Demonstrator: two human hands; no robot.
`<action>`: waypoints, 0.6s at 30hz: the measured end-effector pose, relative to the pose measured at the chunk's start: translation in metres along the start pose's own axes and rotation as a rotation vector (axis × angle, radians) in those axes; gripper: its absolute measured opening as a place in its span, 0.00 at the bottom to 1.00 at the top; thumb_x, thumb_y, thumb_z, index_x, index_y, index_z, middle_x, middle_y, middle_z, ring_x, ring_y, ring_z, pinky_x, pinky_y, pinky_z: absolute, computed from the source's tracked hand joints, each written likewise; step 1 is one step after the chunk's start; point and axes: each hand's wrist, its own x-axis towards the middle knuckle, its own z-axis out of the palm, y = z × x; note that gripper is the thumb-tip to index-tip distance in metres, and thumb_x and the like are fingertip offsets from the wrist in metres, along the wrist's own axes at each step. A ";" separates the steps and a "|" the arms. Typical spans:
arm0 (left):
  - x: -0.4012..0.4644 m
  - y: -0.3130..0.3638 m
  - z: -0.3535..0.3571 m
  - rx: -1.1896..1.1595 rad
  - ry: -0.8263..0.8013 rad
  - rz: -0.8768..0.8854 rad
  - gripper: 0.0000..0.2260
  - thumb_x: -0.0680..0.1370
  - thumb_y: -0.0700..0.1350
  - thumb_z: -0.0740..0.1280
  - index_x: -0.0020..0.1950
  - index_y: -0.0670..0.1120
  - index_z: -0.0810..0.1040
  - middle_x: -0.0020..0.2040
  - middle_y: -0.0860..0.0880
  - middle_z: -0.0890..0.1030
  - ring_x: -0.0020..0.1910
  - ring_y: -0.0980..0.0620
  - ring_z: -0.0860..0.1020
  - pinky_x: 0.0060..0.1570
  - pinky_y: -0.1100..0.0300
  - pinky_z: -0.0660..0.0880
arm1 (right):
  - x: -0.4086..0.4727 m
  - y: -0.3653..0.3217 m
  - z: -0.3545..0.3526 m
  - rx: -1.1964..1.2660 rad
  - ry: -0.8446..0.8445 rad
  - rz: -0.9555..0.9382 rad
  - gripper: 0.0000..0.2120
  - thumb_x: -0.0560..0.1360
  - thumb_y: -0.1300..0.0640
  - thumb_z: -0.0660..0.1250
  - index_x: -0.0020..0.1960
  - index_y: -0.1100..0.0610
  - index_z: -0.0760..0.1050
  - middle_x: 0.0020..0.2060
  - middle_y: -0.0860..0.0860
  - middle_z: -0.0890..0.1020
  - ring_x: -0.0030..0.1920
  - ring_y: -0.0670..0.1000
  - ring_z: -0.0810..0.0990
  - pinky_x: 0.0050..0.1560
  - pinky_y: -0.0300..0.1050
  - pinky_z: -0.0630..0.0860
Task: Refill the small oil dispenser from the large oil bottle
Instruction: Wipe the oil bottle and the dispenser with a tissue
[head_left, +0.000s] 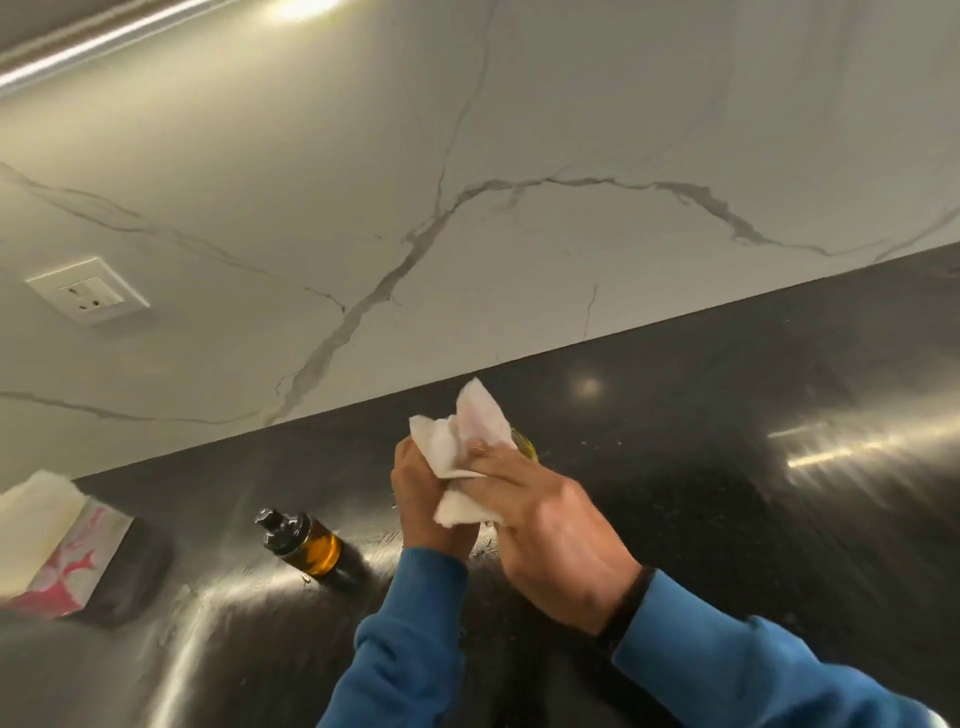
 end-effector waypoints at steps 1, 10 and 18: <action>0.002 0.006 -0.001 0.094 -0.031 -0.004 0.14 0.69 0.44 0.74 0.52 0.40 0.80 0.47 0.44 0.83 0.49 0.42 0.82 0.49 0.50 0.79 | -0.005 0.004 -0.002 0.143 0.077 0.114 0.23 0.70 0.65 0.55 0.56 0.54 0.83 0.59 0.49 0.83 0.65 0.48 0.78 0.67 0.38 0.71; 0.016 0.057 -0.024 -0.370 -0.012 -0.159 0.18 0.82 0.40 0.65 0.73 0.46 0.72 0.67 0.49 0.77 0.66 0.60 0.75 0.67 0.63 0.72 | 0.025 0.007 -0.035 0.592 0.555 0.418 0.17 0.81 0.63 0.60 0.68 0.54 0.76 0.57 0.50 0.82 0.38 0.44 0.81 0.37 0.39 0.78; 0.073 0.086 0.006 0.153 -0.344 -0.155 0.18 0.86 0.52 0.53 0.65 0.46 0.78 0.61 0.50 0.79 0.60 0.52 0.75 0.61 0.58 0.68 | -0.052 0.046 0.053 0.346 0.137 0.667 0.19 0.81 0.64 0.58 0.71 0.56 0.71 0.60 0.56 0.80 0.61 0.55 0.80 0.60 0.46 0.78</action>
